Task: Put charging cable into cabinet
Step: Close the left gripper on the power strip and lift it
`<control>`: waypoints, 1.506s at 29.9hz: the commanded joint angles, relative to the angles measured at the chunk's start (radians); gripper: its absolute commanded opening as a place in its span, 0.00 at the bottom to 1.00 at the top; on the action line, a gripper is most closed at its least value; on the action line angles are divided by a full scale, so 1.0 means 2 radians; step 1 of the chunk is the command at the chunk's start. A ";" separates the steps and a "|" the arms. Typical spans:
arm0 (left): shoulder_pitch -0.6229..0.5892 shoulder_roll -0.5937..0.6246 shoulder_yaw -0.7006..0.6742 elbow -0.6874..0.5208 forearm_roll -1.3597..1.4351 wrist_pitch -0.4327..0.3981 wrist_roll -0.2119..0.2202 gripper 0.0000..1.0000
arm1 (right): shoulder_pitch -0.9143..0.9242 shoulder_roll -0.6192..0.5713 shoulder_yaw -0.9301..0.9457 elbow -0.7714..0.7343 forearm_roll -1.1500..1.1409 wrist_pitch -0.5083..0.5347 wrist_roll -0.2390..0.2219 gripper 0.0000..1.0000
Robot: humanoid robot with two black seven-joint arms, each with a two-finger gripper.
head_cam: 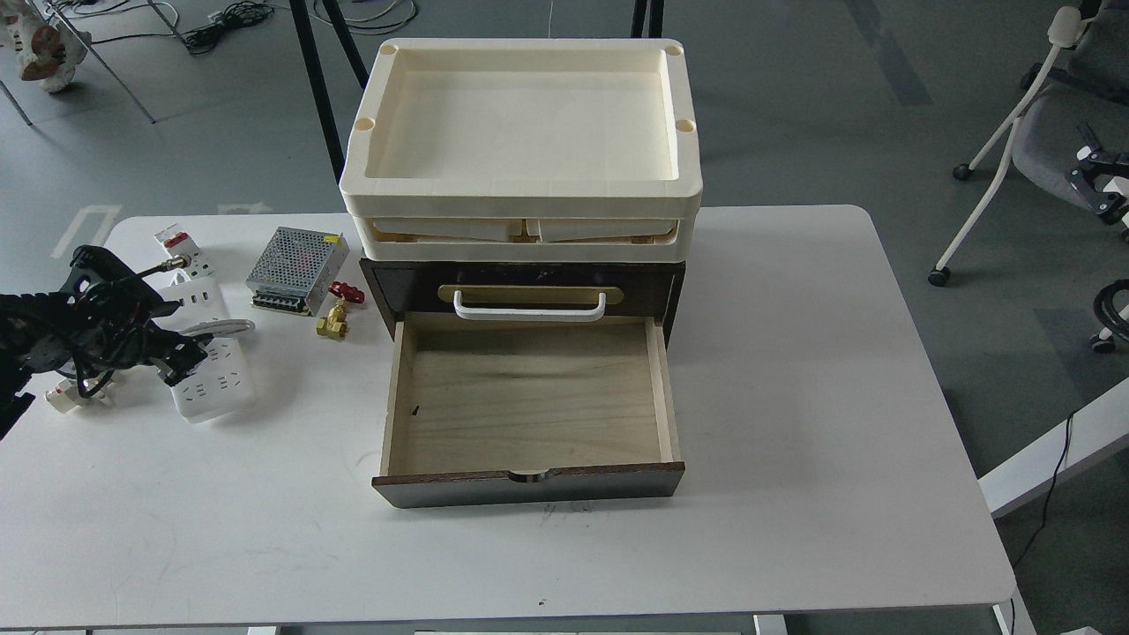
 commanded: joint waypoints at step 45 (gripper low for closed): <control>-0.031 0.005 0.044 0.001 -0.016 0.001 0.000 0.00 | -0.011 -0.002 0.001 -0.007 0.001 0.000 0.015 1.00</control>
